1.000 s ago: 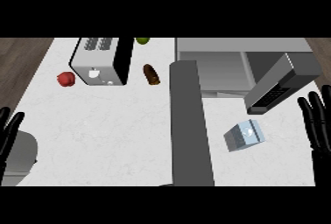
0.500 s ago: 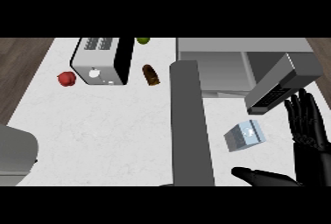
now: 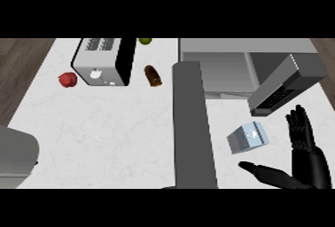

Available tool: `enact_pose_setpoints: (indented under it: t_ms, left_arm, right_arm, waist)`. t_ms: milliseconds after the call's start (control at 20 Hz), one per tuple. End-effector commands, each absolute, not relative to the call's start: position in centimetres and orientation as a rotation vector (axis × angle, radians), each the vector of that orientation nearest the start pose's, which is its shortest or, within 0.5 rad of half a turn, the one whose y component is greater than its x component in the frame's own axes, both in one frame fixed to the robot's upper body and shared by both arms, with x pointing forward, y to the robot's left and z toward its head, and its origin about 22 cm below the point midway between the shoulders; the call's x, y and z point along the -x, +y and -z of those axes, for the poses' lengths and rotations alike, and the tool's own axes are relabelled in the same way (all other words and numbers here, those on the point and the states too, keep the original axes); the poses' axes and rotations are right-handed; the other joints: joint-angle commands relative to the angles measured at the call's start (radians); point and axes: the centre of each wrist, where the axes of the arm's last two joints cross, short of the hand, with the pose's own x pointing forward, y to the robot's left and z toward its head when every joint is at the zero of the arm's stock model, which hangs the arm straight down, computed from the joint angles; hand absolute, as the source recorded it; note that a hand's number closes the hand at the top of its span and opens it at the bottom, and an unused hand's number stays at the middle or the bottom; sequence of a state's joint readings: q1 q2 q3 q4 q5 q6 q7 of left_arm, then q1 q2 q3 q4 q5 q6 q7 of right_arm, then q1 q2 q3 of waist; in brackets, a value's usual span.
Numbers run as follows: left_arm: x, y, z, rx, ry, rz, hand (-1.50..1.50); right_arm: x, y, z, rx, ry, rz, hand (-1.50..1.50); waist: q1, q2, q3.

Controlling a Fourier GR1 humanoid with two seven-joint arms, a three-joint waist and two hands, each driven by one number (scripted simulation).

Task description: Pick up the milk, place it into the microwave and close the microwave

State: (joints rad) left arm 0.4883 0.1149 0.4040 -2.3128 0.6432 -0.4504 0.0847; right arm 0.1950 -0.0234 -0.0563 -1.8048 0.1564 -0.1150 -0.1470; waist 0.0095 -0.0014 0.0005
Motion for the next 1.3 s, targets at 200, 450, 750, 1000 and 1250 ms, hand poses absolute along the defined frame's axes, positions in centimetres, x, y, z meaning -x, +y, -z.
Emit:
enact_pose_setpoints:
  t_ms: [200, 450, 750, 1000, 1250]
  left_arm:
    - [-7.6, 32.0, -12.9, 0.209, -1.960, -0.022, -1.50]
    - [-7.2, 32.8, -12.9, 0.211, -1.972, -0.006, -1.50]
    - [-7.2, 33.9, -13.9, 0.217, -1.965, 0.000, -1.50]
    - [-6.4, 35.2, -13.5, 0.191, -1.961, -0.005, -1.50]
    - [-5.7, 34.4, -13.2, 0.205, -1.952, -0.018, -1.50]
  right_arm:
    - [-19.1, -27.4, 5.7, 0.413, -1.658, -0.007, -1.50]
    - [-17.8, -29.3, 10.1, 0.405, -1.660, -0.045, -1.50]
    - [-19.2, -31.7, 12.3, 0.452, -1.651, -0.078, -1.50]
    - [-18.6, -30.9, 14.7, 0.381, -1.659, -0.051, -1.50]
    - [-23.1, -30.9, 14.5, 0.357, -1.689, -0.060, -1.50]
  waist:
    - [0.003, 0.001, 0.000]
    - [0.004, 0.002, 0.001]
    - [0.001, 0.002, 0.001]
    - [0.001, 0.002, 0.001]
    - [0.009, 0.003, 0.001]
